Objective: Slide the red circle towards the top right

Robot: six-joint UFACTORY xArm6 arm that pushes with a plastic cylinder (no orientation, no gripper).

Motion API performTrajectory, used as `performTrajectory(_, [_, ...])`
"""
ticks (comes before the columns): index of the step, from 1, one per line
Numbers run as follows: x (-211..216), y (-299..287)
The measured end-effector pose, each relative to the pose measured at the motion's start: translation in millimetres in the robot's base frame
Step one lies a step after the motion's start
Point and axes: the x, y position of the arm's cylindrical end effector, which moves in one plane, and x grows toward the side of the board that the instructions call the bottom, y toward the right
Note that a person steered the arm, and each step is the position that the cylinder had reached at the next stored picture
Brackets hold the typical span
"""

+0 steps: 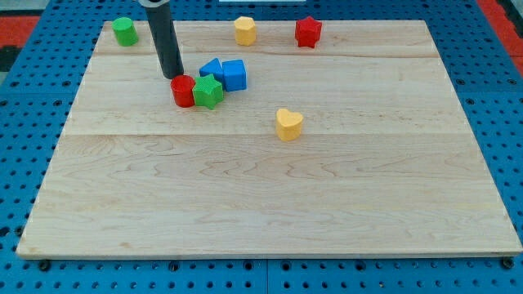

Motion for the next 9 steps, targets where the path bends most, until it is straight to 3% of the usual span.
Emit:
performTrajectory(1, [20,0])
performTrajectory(2, [74,0])
performTrajectory(5, [93,-6])
performTrajectory(7, [88,116])
performTrajectory(9, [113,145])
